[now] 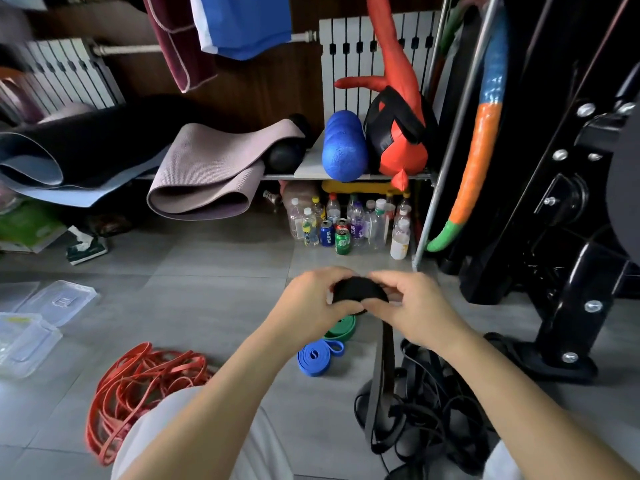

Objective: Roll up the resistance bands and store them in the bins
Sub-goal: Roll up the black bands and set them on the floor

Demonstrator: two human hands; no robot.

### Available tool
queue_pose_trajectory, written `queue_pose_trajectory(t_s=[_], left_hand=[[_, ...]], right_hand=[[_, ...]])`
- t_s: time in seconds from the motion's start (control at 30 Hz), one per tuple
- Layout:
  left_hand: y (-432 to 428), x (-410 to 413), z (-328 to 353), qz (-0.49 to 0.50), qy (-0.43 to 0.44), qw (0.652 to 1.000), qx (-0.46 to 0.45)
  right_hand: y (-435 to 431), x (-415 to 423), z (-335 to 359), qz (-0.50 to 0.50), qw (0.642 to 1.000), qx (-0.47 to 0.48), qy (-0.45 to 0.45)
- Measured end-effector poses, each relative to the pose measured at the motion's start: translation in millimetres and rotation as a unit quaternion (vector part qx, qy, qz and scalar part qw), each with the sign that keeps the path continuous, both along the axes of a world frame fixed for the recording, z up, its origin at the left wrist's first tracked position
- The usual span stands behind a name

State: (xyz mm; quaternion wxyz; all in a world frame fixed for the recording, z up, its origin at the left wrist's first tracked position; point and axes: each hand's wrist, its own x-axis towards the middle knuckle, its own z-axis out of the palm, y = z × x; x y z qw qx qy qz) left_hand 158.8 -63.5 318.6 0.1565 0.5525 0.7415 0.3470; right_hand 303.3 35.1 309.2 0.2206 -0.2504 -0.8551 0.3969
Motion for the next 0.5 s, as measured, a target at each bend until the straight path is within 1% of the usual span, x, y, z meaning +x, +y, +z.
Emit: queue_pose_trajectory(t_s=[0.03, 0.07, 0.17, 0.23, 0.3, 0.37, 0.43, 0.5], left_hand=[[-1, -3, -1, 0.006, -0.002, 1.0, -0.01], [-1, -5, -2, 0.016, -0.024, 0.999, -0.014], [-4, -9, 0, 0.041, -0.134, 0.99, 0.028], [-7, -10, 3, 0.051, -0.228, 0.97, 0.072], [-11, -12, 5, 0.04, -0.337, 0.933, 0.121], [-12, -13, 4, 0.017, -0.449, 0.879, 0.158], [-12, -10, 1, 0.009, -0.547, 0.82, 0.167], [-12, -8, -3, 0.003, -0.607, 0.778, 0.162]], right_hand=[[-1, -2, -1, 0.005, 1.0, 0.007, -0.001], [-2, -4, -2, 0.003, 1.0, 0.005, 0.009], [2, -6, -1, -0.013, 0.997, -0.043, 0.067], [3, -7, -1, -0.004, 0.994, -0.079, 0.073], [2, -10, -2, 0.005, 0.991, -0.104, 0.081], [0, -15, -4, 0.005, 0.983, -0.133, 0.127], [-3, -19, -4, 0.006, 0.97, -0.164, 0.179], [-5, -21, -6, 0.009, 0.962, -0.178, 0.205]])
